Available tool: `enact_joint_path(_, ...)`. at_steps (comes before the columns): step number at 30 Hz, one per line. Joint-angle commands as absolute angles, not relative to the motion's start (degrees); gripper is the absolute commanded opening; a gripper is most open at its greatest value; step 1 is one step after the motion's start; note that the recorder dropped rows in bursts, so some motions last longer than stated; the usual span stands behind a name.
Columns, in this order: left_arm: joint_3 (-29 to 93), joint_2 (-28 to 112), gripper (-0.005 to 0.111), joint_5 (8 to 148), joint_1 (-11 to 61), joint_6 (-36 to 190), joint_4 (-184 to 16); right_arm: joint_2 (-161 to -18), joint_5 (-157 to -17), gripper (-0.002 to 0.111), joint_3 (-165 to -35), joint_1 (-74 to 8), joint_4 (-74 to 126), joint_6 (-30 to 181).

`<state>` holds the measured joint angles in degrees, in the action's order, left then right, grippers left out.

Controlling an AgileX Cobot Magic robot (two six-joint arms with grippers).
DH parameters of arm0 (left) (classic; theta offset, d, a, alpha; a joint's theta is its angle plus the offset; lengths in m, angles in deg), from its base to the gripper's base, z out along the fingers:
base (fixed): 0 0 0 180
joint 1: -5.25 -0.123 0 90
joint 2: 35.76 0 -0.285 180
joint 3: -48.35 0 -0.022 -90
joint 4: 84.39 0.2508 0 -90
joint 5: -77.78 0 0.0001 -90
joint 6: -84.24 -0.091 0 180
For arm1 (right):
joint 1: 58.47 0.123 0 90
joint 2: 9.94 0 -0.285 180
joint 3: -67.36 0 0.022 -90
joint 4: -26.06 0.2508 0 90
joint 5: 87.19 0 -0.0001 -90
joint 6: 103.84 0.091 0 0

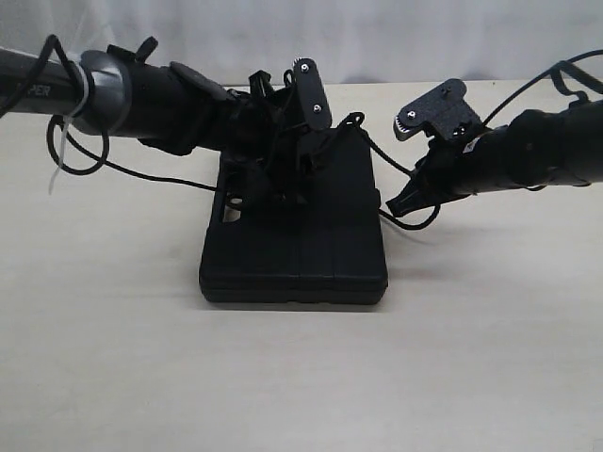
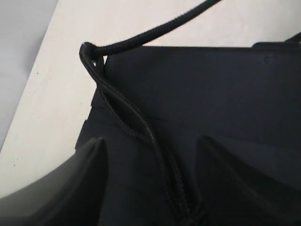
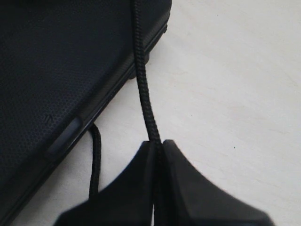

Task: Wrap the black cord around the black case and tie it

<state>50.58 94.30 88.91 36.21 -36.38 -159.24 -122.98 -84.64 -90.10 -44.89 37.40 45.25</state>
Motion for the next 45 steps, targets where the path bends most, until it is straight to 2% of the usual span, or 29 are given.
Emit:
enact_joint_path(1, 50.83, 94.83, 0.046, 89.22, 36.59, -38.24, -159.97, -122.94, -84.98, 0.004, -89.95, -45.03, 37.14, 45.36)
enact_joint_path(5, 51.29, 95.54, 0.028, 89.65, 36.59, -38.30, -160.24, -122.94, -84.98, 0.004, -89.95, -45.03, 37.14, 45.36)
enact_joint_path(11, 51.87, 96.28, 0.023, 88.26, 36.59, -38.40, -160.01, -122.94, -84.88, 0.004, -89.95, -45.03, 37.14, 45.36)
enact_joint_path(15, 51.88, 95.65, 0.002, 88.13, 36.59, -38.27, -160.37, -122.94, -84.88, 0.004, -89.95, -45.03, 37.14, 45.36)
enact_joint_path(16, 51.88, 95.56, 0.000, 88.13, 36.59, -38.27, -160.37, -122.94, -84.88, 0.004, -89.95, -45.03, 37.14, 45.36)
enact_joint_path(27, 51.88, 91.77, 0.000, 85.81, 36.17, -32.17, -164.65, -122.94, -82.78, 0.004, -89.95, -45.03, 37.14, 44.95)
enact_joint_path(30, 51.88, 91.53, 0.000, 89.87, 34.88, -30.92, -164.96, -122.94, -82.63, 0.004, -89.95, -45.03, 37.14, 44.54)
enact_joint_path(32, 51.88, 91.53, 0.000, 103.17, 31.91, -31.67, -164.30, -122.94, -82.76, 0.004, -89.95, -45.03, 37.14, 44.52)
enact_joint_path(38, 51.88, 91.53, 0.000, 104.02, 27.81, -31.35, -164.80, -122.94, -82.66, 0.004, -89.95, -45.03, 37.14, 44.90)
enact_joint_path(45, 51.88, 91.65, 0.000, 107.21, 27.68, -31.35, -161.36, -122.83, -82.91, 0.004, -90.05, -45.03, 37.55, 45.45)
